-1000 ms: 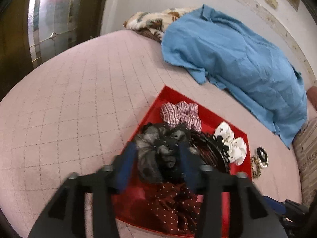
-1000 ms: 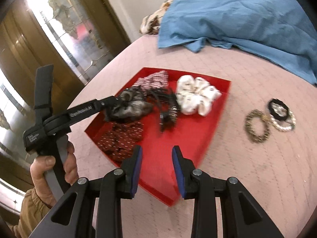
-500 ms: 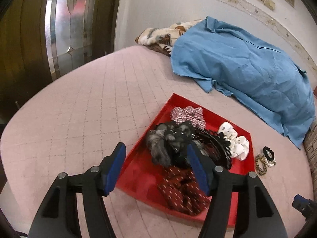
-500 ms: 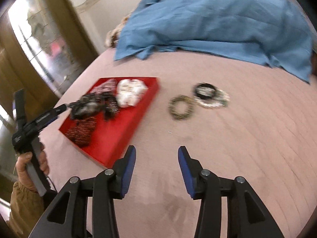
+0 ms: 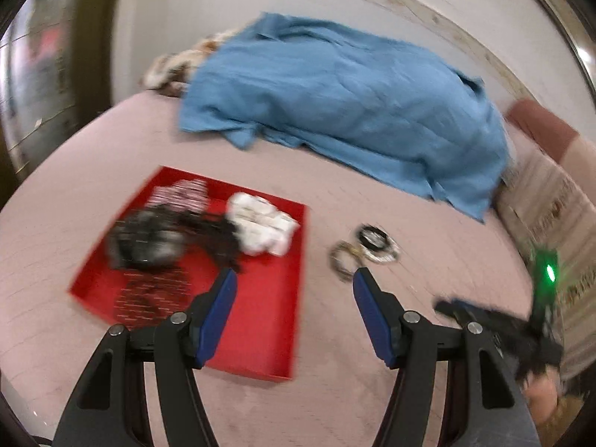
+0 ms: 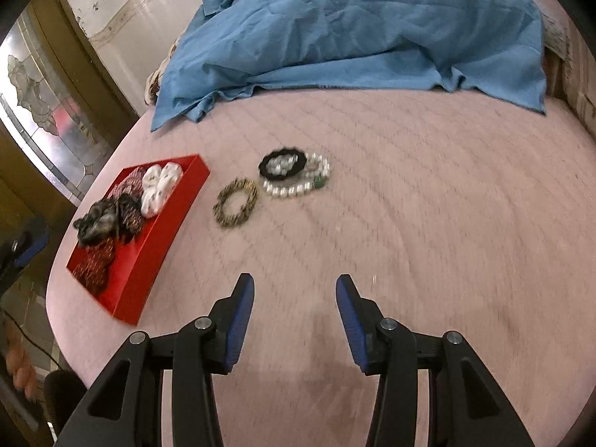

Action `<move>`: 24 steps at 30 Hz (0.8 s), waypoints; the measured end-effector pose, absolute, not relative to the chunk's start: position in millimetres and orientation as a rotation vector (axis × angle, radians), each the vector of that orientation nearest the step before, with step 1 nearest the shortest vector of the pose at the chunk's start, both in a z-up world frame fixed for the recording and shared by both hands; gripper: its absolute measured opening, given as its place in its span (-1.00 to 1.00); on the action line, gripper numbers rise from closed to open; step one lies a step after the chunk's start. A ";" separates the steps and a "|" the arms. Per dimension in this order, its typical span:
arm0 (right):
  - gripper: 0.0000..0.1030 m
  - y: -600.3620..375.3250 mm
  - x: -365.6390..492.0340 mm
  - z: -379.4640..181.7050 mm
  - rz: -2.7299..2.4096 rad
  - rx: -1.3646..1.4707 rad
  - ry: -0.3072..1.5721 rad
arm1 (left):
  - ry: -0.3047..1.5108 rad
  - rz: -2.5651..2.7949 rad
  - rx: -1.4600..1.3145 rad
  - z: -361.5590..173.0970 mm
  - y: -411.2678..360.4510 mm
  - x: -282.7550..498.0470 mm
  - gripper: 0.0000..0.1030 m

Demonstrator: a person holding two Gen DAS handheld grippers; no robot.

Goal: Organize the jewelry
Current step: 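Grasp the leopard hair tie with left tool while right tool grasps black wavy hair tie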

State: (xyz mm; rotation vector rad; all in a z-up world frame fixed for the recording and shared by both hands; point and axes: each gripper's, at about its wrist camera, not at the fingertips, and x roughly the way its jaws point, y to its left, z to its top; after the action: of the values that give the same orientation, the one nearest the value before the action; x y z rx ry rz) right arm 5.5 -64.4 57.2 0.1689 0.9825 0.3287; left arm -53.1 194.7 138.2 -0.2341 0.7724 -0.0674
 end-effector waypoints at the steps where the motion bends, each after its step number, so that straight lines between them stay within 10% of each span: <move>1: -0.04 -64.1 12.4 57.4 0.327 0.160 0.978 | 0.785 -0.082 -0.228 135.0 187.3 -49.3 0.24; 18: -0.31 -25.9 147.7 23.2 0.415 0.074 1.007 | 1.038 -0.113 -0.212 41.1 114.3 78.7 -0.12; 21: -0.76 -21.5 154.3 15.8 0.420 0.052 1.024 | 1.044 -0.111 -0.204 34.4 110.8 87.5 -0.12; 24: -0.81 -23.5 153.3 12.8 0.423 0.053 1.036 | 1.068 -0.113 -0.197 26.2 108.2 92.9 -0.71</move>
State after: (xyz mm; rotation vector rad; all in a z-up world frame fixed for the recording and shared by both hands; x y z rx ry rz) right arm 153.3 -23.5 12.8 0.0533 1.0363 0.4233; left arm 92.9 108.2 26.2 -0.1969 1.0676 -0.1132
